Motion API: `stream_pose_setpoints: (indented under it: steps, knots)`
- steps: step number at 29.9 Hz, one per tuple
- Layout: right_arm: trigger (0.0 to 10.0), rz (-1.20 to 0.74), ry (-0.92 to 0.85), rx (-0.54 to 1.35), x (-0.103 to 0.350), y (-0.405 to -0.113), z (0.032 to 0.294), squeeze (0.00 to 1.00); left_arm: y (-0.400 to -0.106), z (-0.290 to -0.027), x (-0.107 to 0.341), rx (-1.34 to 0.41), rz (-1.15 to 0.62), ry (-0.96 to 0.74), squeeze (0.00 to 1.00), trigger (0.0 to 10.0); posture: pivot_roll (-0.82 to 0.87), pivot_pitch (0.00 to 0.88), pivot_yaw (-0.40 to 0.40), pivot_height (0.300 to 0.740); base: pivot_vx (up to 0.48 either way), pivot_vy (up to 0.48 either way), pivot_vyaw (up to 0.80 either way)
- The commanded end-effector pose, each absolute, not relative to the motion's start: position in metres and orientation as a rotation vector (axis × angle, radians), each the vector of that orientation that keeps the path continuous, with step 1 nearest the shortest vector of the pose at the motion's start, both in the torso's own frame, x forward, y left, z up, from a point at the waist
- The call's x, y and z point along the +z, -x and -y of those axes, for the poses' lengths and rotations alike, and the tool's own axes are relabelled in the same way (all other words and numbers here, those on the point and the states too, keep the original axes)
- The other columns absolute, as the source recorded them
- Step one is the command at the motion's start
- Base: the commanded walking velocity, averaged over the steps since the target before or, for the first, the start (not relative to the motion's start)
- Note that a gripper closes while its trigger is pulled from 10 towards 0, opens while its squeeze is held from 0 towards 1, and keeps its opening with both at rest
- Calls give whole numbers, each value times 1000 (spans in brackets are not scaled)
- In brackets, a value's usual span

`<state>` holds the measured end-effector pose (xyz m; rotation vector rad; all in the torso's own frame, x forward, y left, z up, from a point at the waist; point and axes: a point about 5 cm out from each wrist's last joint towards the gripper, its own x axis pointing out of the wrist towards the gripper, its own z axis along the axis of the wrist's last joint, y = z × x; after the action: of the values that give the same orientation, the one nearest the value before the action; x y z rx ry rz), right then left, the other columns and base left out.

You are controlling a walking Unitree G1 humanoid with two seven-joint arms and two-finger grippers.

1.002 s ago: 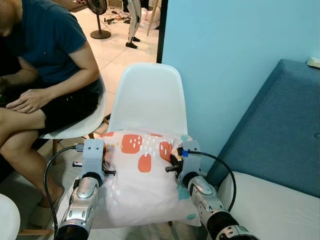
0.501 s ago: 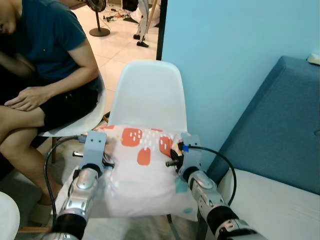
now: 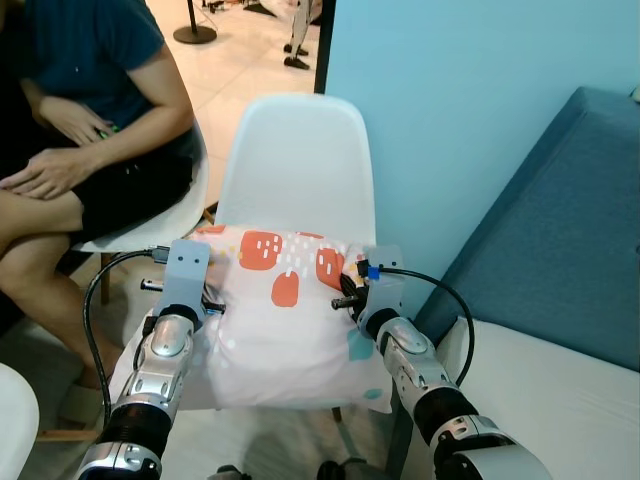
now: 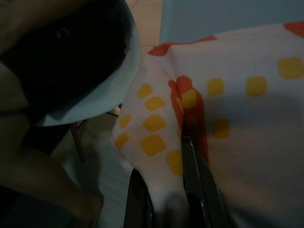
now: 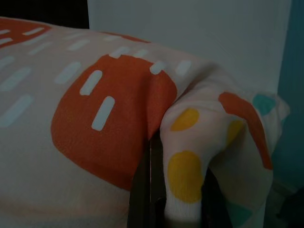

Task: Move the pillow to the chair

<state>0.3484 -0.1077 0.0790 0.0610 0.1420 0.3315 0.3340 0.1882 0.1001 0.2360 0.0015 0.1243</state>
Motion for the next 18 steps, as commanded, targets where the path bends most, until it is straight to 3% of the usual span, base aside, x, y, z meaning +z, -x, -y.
stream_pose_setpoints:
  steps: [1,6,12,13,18]
  knots:
    - [10000,-163,-65,327,74,-346,114,0,-329,-189,100,149,17,-251,0,10000,29,245,-69,670,0,0,0]
    - [10000,-155,-83,339,72,-343,114,0,-325,-193,99,159,22,-259,0,10000,43,213,-79,655,0,0,0]
    - [10000,-158,-115,332,71,-342,111,0,-324,-197,96,178,6,-251,0,10000,24,214,-55,645,0,0,0]
    - [10000,-167,-126,314,71,-343,111,0,-327,-195,96,167,2,-278,0,10000,19,256,-66,640,0,0,0]
    - [10000,-182,-157,282,68,-343,110,0,-332,-191,99,153,9,-296,0,10000,47,231,-48,636,0,0,0]
